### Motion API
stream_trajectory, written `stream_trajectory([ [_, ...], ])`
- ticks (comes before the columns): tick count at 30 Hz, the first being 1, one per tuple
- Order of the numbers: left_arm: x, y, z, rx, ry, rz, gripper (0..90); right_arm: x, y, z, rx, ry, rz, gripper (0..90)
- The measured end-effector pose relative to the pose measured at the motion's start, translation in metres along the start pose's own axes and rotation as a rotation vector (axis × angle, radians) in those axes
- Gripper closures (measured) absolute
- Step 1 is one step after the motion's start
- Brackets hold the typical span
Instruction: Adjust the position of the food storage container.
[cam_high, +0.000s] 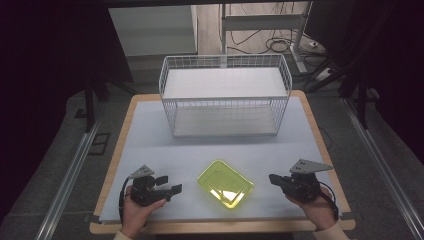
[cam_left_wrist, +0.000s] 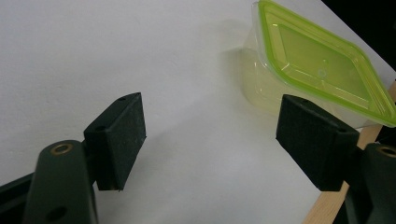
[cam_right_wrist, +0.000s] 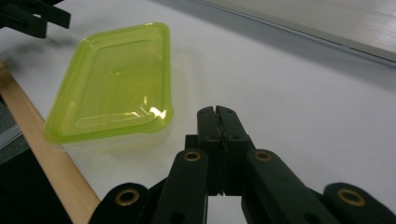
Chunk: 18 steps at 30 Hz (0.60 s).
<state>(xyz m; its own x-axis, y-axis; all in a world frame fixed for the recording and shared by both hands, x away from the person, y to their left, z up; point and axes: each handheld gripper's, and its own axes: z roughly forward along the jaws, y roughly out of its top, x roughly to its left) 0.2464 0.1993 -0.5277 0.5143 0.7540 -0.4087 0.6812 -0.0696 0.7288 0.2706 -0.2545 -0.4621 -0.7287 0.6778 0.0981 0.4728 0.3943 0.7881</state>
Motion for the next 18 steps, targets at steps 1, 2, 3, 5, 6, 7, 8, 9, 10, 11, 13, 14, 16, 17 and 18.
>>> stream_trajectory([
  [1, 0.000, 0.000, 0.000, 0.000, 0.000, 0.001, 23.6, 0.001, 0.000, 0.001, 0.004, 0.007, 0.000, 89.7],
  [2, 0.000, 0.000, 0.000, 0.000, -0.001, 0.001, 23.6, 0.003, 0.001, 0.001, 0.004, 0.012, -0.001, 89.7],
  [3, 0.000, 0.000, 0.000, 0.000, -0.001, 0.001, 23.6, 0.005, 0.002, 0.002, 0.005, 0.020, -0.004, 89.7],
  [5, 0.000, 0.000, 0.000, 0.000, -0.001, 0.000, 23.7, 0.010, 0.004, 0.003, 0.002, 0.036, -0.016, 89.8],
  [6, 0.000, 0.000, 0.000, 0.000, -0.001, 0.000, 23.7, 0.010, 0.004, 0.003, 0.002, 0.036, -0.016, 89.8],
  [7, 0.000, 0.000, 0.000, 0.001, -0.001, -0.001, 23.7, 0.017, 0.007, 0.005, 0.001, 0.054, -0.027, 89.8],
  [8, 0.000, 0.000, 0.000, 0.001, -0.001, -0.001, 23.6, 0.017, 0.007, 0.005, 0.001, 0.054, -0.027, 89.8],
  [9, 0.000, 0.000, 0.001, 0.003, -0.001, 0.000, 23.6, 0.019, 0.008, 0.005, 0.001, 0.061, -0.029, 89.8],
  [10, 0.000, 0.000, 0.001, 0.003, -0.002, -0.002, 23.7, 0.028, 0.011, 0.010, 0.008, 0.081, -0.049, 89.8],
  [11, 0.000, 0.000, 0.001, 0.003, -0.002, -0.002, 23.6, 0.028, 0.011, 0.010, 0.008, 0.081, -0.049, 89.8],
  [13, -0.001, 0.000, 0.000, 0.003, -0.004, 0.000, 23.6, 0.038, 0.013, 0.017, 0.019, 0.111, -0.070, 89.8],
  [14, -0.001, 0.000, 0.000, 0.003, -0.004, -0.001, 23.7, 0.043, 0.014, 0.020, 0.025, 0.125, -0.079, 89.8],
  [16, 0.000, 0.000, 0.000, 0.000, -0.002, -0.003, 23.7, 0.051, 0.016, 0.024, 0.032, 0.145, -0.097, 89.7],
  [17, 0.000, 0.000, 0.000, 0.000, -0.003, -0.004, 23.7, 0.054, 0.017, 0.026, 0.036, 0.154, -0.103, 89.8],
  [18, 0.000, 0.000, 0.000, 0.001, -0.002, -0.004, 23.7, 0.057, 0.018, 0.028, 0.038, 0.165, -0.111, 89.8],
])
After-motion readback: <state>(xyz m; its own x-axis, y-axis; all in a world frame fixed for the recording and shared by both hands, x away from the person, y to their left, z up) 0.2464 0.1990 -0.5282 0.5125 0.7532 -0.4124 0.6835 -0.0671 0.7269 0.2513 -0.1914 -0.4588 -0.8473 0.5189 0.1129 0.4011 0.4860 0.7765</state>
